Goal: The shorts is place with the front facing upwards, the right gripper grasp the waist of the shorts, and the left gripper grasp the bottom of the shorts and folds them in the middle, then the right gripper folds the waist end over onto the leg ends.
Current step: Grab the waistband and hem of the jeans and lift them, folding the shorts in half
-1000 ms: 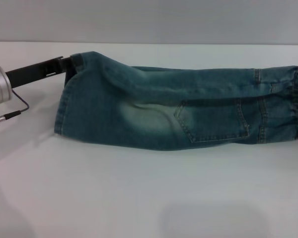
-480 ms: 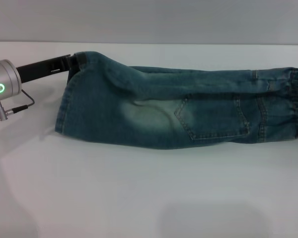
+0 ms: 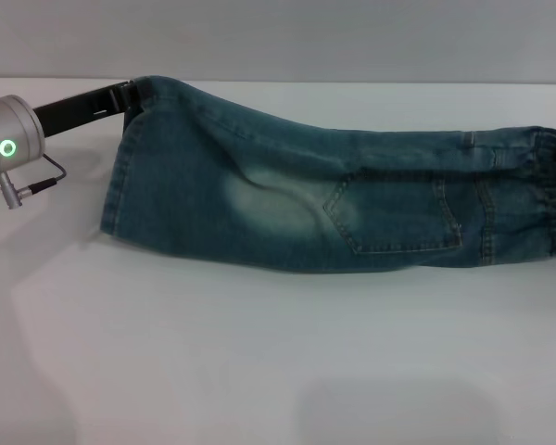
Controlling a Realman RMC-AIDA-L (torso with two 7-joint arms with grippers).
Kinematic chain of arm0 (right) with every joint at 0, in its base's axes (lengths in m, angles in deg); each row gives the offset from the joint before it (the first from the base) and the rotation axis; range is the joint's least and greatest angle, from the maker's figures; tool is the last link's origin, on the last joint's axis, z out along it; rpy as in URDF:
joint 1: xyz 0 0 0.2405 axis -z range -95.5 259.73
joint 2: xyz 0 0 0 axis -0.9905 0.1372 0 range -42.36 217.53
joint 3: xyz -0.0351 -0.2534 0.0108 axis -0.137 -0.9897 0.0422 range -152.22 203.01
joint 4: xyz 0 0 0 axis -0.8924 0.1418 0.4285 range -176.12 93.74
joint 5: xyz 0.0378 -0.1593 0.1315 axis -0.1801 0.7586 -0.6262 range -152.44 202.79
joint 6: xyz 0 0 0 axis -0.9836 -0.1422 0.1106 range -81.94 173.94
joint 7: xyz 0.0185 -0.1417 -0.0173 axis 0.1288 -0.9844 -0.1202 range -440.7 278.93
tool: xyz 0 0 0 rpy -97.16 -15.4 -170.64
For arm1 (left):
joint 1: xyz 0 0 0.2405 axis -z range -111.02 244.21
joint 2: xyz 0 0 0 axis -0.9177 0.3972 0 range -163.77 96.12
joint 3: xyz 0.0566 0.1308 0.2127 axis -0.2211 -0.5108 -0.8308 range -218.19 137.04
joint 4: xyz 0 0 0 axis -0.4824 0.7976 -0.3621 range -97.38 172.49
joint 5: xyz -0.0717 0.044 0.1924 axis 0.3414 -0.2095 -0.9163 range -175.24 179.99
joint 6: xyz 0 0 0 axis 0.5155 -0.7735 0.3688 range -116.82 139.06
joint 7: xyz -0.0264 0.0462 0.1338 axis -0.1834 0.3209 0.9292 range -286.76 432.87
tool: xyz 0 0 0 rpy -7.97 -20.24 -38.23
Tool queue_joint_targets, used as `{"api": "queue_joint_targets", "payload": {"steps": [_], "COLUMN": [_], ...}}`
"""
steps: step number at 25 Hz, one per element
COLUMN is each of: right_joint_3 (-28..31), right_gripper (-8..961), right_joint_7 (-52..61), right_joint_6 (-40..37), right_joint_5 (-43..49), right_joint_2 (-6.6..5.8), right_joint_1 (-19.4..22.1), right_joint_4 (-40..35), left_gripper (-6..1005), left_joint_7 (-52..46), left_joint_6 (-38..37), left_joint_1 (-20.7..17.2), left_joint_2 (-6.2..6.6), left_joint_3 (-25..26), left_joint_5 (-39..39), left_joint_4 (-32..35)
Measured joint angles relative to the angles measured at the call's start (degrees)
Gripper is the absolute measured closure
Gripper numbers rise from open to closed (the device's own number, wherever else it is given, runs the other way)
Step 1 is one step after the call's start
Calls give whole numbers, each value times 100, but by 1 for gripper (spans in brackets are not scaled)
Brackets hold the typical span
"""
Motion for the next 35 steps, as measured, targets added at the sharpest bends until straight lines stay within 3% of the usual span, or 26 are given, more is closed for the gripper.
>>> {"api": "queue_joint_targets", "payload": {"steps": [12, 27, 35], "right_joint_3": [0, -20, -43], "right_gripper": [952, 953, 696], "right_joint_7": [-217, -509, -520], "right_joint_6": [1, 19, 306], "right_joint_5": [-245, -563, -563], "right_joint_2": [-1, -37, 0], "right_joint_1": [30, 47, -2], "right_joint_4": [134, 161, 137], "left_gripper": [957, 957, 862], "left_joint_7": [6, 53, 440], "left_joint_6": [761, 1266, 1467], "left_joint_1": [25, 40, 118], "left_joint_2": [-9, -8, -12], "left_joint_3": [-507, -538, -537], "left_joint_5": [46, 119, 121], "left_joint_4": [-178, -251, -381]}}
